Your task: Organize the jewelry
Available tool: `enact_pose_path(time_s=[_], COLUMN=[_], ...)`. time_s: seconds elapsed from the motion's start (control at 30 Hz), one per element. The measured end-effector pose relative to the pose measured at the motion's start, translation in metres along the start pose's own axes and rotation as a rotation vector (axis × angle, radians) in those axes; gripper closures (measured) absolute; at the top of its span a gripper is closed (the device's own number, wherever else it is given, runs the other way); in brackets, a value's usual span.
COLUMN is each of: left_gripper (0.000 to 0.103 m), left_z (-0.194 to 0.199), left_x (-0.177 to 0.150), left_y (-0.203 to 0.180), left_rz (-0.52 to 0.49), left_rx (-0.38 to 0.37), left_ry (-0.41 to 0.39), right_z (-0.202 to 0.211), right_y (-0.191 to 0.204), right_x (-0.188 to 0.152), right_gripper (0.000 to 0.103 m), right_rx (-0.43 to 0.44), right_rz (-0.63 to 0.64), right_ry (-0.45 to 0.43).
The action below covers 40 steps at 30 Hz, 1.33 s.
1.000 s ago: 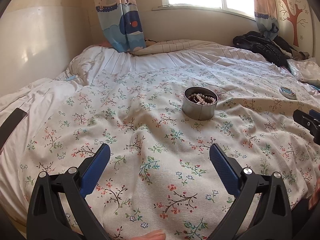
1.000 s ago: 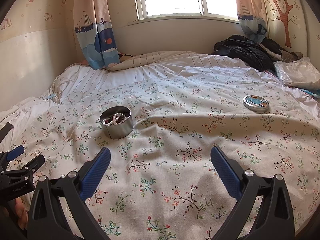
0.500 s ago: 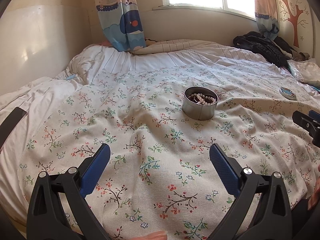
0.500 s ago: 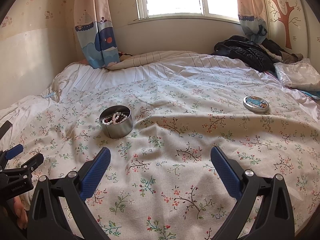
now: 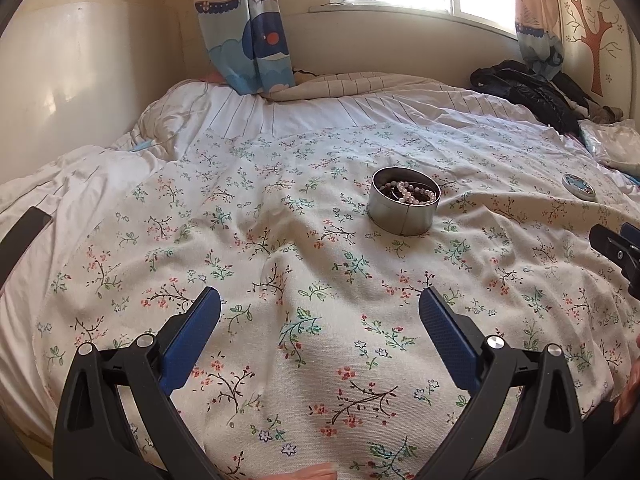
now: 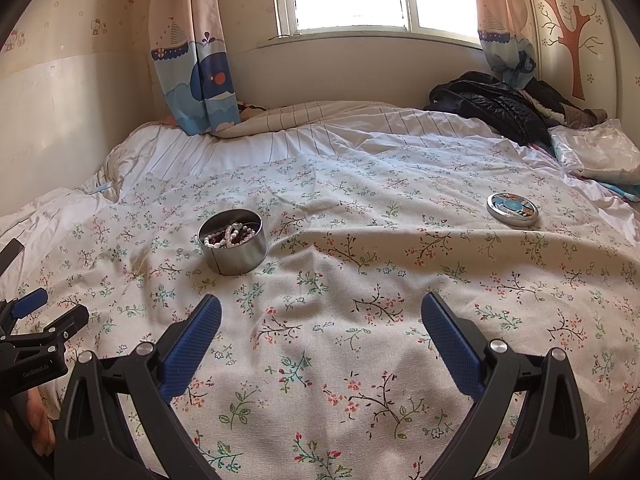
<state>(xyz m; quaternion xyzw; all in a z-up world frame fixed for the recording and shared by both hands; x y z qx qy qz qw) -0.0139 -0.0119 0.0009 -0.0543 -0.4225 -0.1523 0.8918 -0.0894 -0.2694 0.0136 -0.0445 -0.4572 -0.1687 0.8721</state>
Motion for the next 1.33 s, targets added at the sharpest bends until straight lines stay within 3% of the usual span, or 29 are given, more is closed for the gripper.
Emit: enact_pose_path(time_s=[0.5,0.77,1.33], left_gripper=[0.007,0.008,0.007], left_z=[-0.006,0.001,-0.010], left_x=[0.000,0.000,-0.002], left_y=[-0.001,0.001,-0.003], left_rz=[0.003,0.016,-0.010], left_rx=[0.008,-0.022,0.046], left_ry=[0.032,-0.015,0.045], right_z=[-0.001,-0.011,-0.008], right_y=[0.004,0.006,0.007], right_x=[0.001,0.004,0.004], right_gripper=[0.007,0.007,0.007], right_rx=[0.003,0.005,0.007], right_rz=[0.015,0.013,0.021], right_ry=[-0.002,0.009,-0.002])
Point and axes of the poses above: each gripper's, at about its wrist camera, not at the fingertips, and z roughly against the way its jaws point, y to its left, x to its top, the point moved 2 cm from there along -z, roughly the way its jaws point, and after that the axes turned 6 degrees about -x, right-handed, at the moved point
